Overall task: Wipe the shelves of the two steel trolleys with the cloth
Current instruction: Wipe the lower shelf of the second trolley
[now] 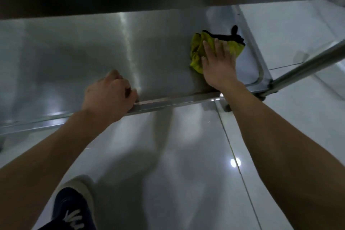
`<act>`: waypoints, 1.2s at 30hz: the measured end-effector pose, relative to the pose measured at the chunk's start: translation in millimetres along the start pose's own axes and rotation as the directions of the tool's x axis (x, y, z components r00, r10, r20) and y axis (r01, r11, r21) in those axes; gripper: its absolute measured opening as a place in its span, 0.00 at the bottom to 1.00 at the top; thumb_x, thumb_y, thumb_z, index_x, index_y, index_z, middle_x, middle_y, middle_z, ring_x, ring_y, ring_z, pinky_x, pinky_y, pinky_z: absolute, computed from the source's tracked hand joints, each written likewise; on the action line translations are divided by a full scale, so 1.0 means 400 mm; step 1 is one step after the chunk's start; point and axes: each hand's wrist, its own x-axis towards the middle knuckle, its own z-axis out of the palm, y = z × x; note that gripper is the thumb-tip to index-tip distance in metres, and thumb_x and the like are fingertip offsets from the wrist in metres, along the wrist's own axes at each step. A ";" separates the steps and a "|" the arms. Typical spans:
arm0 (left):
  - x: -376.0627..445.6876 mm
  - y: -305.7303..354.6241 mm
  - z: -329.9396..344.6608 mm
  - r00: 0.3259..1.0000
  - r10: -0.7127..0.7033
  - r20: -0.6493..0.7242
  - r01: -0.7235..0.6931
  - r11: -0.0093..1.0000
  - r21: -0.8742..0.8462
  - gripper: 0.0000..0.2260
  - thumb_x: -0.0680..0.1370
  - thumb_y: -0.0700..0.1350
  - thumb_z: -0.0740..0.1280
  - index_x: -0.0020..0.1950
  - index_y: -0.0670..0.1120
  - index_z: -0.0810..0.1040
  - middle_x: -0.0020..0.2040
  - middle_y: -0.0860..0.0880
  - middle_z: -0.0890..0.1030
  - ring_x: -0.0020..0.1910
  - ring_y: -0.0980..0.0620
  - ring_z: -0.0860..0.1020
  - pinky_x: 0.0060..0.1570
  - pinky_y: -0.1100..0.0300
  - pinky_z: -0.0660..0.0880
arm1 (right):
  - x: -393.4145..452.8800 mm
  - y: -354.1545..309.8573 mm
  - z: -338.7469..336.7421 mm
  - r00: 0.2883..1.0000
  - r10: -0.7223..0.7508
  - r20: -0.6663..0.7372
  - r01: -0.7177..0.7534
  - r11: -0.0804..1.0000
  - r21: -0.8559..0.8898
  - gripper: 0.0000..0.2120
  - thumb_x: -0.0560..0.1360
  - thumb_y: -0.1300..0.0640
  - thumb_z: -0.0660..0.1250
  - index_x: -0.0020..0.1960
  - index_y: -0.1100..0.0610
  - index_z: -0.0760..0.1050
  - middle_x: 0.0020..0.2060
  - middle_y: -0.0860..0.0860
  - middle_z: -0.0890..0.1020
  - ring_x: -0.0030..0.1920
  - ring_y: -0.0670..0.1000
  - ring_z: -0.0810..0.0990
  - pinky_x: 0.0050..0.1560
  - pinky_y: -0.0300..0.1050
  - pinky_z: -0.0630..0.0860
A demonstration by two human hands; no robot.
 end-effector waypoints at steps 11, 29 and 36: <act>0.080 0.199 0.032 0.985 0.168 0.044 -0.166 0.985 -0.050 0.16 0.76 0.46 0.65 0.64 0.53 0.79 0.68 0.49 0.73 0.66 0.42 0.70 0.57 0.41 0.70 | 0.039 0.142 -0.001 0.986 0.162 0.044 -0.165 0.982 0.093 0.26 0.85 0.45 0.47 0.82 0.44 0.48 0.82 0.52 0.48 0.81 0.58 0.42 0.77 0.63 0.39; 0.076 0.099 0.023 0.944 0.324 0.057 -0.304 0.926 -0.221 0.16 0.76 0.55 0.63 0.62 0.58 0.78 0.66 0.54 0.77 0.69 0.45 0.74 0.63 0.44 0.73 | 0.056 -0.003 0.019 0.995 0.042 0.090 -0.041 0.999 -0.019 0.28 0.84 0.43 0.48 0.82 0.46 0.49 0.82 0.55 0.49 0.81 0.62 0.46 0.75 0.69 0.43; 0.024 -0.127 -0.007 0.994 0.104 -0.014 -0.105 0.991 -0.086 0.13 0.78 0.48 0.66 0.61 0.56 0.82 0.66 0.49 0.78 0.64 0.40 0.74 0.56 0.41 0.76 | 0.107 -0.277 0.051 0.970 -0.103 0.222 0.088 0.993 0.075 0.30 0.80 0.40 0.40 0.80 0.40 0.40 0.81 0.50 0.39 0.80 0.58 0.35 0.73 0.66 0.31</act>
